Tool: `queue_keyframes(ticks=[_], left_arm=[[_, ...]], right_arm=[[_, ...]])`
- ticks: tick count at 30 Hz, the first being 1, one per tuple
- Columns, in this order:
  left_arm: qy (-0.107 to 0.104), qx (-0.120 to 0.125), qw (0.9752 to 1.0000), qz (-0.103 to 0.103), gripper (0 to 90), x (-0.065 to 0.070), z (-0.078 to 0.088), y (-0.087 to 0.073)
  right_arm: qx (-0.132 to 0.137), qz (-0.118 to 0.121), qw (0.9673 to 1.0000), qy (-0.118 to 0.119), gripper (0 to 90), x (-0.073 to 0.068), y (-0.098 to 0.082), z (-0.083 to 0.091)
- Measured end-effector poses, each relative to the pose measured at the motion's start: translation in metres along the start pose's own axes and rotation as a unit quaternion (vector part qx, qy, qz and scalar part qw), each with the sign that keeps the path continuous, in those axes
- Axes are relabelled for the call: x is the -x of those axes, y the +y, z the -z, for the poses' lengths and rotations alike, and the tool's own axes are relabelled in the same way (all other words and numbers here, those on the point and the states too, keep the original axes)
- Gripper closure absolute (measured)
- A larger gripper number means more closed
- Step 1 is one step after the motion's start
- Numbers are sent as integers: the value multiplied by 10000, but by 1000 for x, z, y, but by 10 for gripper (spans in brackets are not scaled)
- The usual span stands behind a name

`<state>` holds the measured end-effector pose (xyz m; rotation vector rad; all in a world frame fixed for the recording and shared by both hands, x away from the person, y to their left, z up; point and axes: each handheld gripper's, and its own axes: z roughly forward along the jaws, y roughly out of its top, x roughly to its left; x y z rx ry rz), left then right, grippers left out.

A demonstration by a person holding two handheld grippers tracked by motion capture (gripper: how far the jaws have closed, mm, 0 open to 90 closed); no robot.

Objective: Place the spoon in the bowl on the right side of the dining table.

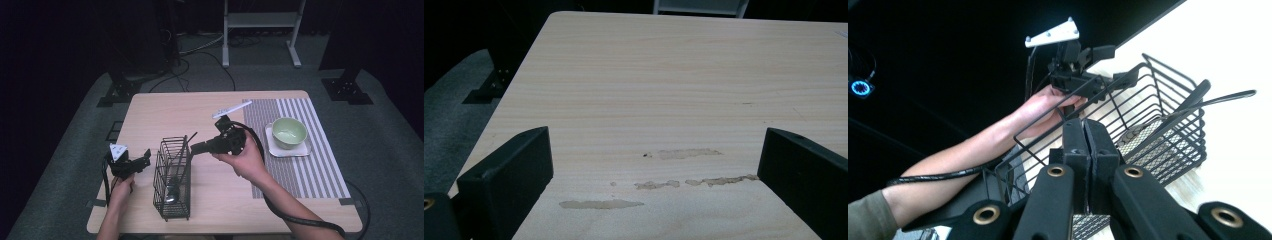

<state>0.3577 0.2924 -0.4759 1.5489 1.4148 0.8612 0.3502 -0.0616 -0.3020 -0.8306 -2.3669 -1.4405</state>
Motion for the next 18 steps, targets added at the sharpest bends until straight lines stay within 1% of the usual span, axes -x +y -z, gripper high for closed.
queue_keyframes(ticks=[4, 7, 12, 18], left_arm=[[-2, 8, 10000, 0, 4, 0, 0, 0], [1, 16, 10000, -22, 3, 1, 0, 0], [9, 13, 10000, -5, 3, 1, 0, 0], [8, 13, 10000, -5, 3, 1, 0, 0]], right_arm=[[48, 2, 10000, -8, 888, -3, 4, 7], [123, -18, 9999, 60, 888, -5, 8, 14], [171, -33, 9998, 95, 888, -6, 11, 20], [260, -134, 9994, 178, 888, -6, 14, 29]])
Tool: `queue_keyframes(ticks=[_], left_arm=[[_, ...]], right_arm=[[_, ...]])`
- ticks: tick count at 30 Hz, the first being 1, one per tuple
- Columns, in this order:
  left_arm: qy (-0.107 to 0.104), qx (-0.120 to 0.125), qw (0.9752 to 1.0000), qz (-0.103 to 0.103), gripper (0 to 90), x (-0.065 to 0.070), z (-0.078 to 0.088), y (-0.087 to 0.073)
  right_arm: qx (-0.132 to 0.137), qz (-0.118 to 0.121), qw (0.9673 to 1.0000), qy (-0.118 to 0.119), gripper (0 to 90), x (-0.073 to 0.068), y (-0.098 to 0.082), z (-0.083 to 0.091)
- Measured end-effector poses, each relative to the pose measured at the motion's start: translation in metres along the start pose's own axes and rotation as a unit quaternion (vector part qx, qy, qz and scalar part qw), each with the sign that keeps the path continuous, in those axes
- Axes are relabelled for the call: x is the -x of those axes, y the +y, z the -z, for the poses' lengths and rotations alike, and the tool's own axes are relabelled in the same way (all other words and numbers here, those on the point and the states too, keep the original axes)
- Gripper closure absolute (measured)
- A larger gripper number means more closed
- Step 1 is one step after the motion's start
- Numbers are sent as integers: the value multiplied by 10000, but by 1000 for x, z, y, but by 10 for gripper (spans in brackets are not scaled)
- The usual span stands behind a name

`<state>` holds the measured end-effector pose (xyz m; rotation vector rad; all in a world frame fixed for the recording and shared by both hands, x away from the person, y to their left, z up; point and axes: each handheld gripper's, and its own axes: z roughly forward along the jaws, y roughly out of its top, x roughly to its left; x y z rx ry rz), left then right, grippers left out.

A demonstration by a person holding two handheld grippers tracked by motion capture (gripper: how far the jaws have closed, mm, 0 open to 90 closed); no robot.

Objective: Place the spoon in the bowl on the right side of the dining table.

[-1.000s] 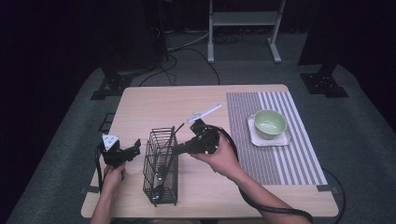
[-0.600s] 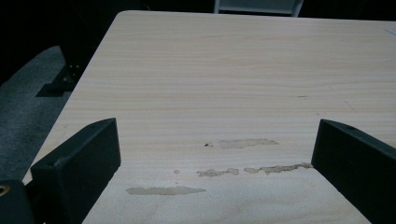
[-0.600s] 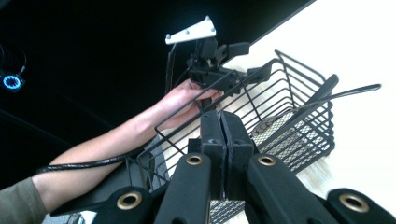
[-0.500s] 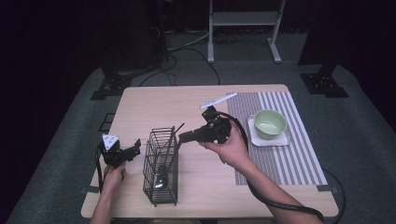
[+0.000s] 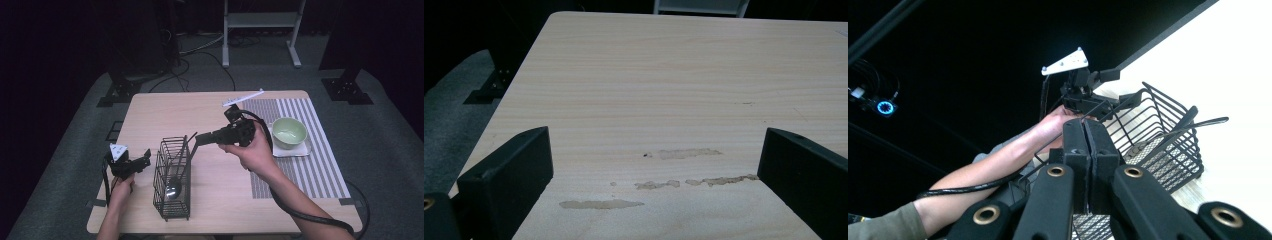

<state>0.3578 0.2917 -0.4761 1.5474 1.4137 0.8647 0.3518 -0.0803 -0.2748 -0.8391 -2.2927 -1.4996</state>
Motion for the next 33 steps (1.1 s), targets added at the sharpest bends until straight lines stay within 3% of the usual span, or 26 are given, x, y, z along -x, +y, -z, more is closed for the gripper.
queue_keyframes(ticks=[19, 33], left_arm=[[7, 0, 10000, -11, 4, 0, 0, 0], [14, -14, 10000, -35, 4, 1, 0, 0]], right_arm=[[315, -247, 9992, -42, 888, 7, -4, 54], [373, -587, 9973, -235, 888, 31, -30, 81]])
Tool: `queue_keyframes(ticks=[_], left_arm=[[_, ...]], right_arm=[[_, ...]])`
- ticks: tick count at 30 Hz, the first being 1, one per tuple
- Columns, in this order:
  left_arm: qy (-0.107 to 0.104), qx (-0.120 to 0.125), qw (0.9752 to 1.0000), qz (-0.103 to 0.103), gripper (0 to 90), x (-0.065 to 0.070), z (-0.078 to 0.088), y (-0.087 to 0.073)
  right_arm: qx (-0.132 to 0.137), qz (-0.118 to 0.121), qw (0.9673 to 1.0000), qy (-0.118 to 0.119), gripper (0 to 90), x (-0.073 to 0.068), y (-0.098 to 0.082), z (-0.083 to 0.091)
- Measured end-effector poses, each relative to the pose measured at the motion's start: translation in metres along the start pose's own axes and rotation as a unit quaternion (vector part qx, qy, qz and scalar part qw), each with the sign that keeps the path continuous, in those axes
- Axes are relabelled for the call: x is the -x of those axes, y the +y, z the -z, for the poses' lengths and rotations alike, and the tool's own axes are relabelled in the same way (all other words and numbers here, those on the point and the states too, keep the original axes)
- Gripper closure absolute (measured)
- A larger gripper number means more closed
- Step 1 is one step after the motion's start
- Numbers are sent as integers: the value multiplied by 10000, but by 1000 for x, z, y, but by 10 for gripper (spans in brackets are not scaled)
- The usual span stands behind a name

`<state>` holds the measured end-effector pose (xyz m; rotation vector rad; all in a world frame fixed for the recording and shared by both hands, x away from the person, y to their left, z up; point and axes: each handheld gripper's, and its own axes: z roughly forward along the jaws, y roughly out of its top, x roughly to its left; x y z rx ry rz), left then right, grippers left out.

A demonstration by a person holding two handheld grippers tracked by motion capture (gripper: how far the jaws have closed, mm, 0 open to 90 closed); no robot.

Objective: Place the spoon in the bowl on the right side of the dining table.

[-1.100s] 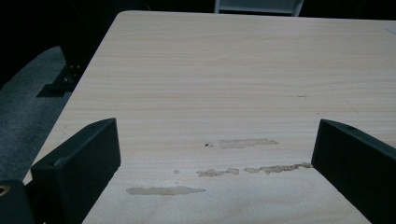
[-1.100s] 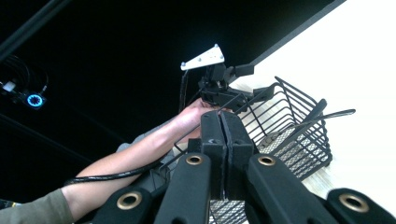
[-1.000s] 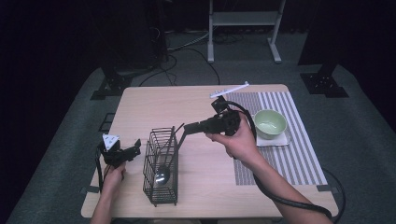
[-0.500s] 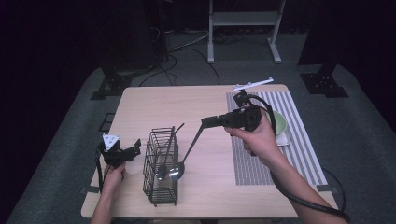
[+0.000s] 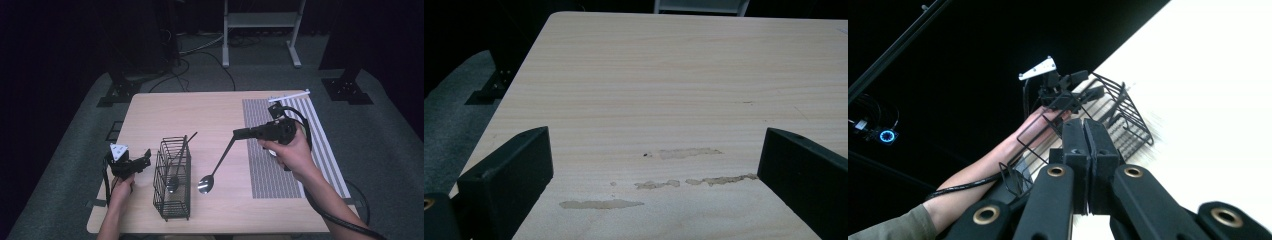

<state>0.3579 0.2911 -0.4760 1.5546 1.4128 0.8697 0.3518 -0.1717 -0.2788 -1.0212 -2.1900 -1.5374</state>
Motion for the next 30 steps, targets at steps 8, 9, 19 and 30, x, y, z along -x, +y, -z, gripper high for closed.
queue_keyframes(ticks=[8, 9, 19, 30], left_arm=[[4, -16, 10000, -17, 4, 0, 0, 0], [4, -14, 10000, -13, 4, 0, 0, 0], [8, -32, 10000, -27, 4, 0, 0, 0], [13, -27, 10000, -22, 3, 0, 0, 0]], right_arm=[[68, -138, 9999, -77, 887, 14, -10, 9], [72, -154, 9998, -85, 888, 15, -12, 10], [141, -294, 9993, -181, 887, 28, -22, 19], [214, -447, 9984, -287, 887, 43, -33, 29]])
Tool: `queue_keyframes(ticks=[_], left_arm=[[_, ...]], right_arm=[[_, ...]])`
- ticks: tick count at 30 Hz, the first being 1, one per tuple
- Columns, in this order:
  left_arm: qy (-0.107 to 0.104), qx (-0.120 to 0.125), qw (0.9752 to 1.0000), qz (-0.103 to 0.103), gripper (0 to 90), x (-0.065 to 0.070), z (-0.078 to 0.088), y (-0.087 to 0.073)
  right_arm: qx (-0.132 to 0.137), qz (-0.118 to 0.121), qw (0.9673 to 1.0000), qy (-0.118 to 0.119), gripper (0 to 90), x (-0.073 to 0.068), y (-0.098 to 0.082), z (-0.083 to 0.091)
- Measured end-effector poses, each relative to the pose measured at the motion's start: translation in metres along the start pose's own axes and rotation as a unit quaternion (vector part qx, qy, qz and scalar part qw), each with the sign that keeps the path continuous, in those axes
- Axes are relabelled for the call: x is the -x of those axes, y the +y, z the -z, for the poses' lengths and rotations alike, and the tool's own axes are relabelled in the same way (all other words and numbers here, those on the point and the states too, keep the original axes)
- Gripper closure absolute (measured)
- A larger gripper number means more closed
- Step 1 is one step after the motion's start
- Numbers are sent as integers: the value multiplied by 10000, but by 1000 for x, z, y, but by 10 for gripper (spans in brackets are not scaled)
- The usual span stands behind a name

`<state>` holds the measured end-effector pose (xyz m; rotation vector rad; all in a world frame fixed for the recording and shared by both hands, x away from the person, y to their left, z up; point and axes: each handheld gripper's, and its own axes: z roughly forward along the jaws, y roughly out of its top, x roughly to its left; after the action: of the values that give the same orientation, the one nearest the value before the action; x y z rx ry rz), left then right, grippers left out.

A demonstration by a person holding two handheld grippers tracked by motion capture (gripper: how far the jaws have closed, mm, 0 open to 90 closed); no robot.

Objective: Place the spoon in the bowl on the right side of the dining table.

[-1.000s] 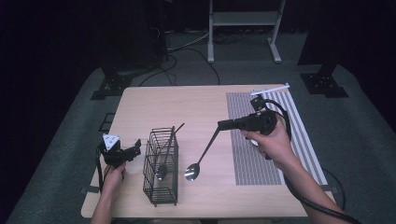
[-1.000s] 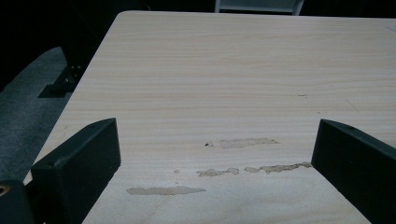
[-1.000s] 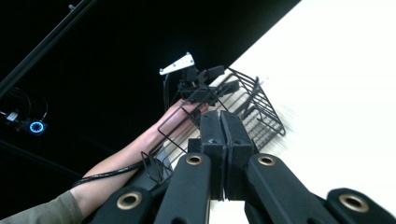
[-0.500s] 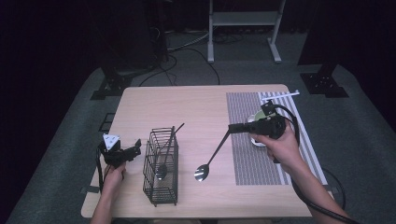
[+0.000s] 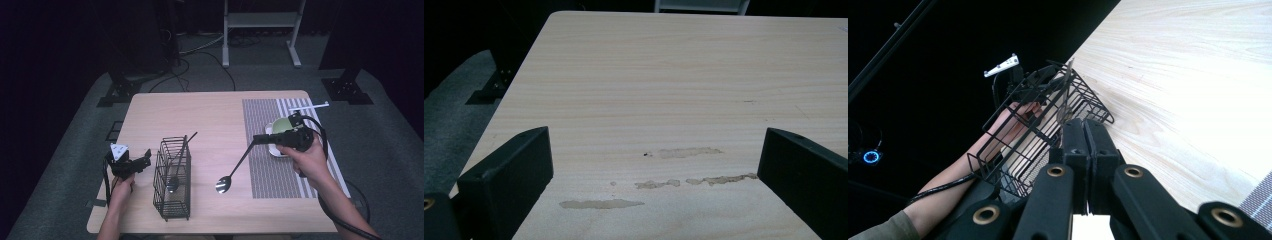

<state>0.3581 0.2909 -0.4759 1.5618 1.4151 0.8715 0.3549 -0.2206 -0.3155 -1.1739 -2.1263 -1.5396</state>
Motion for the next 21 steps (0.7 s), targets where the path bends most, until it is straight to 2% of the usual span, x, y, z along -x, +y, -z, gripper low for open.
queue_keyframes(ticks=[21], left_arm=[[0, -4, 10000, -2, 4, 0, 0, 0]], right_arm=[[104, -168, 9997, -148, 886, 16, -10, 14]])
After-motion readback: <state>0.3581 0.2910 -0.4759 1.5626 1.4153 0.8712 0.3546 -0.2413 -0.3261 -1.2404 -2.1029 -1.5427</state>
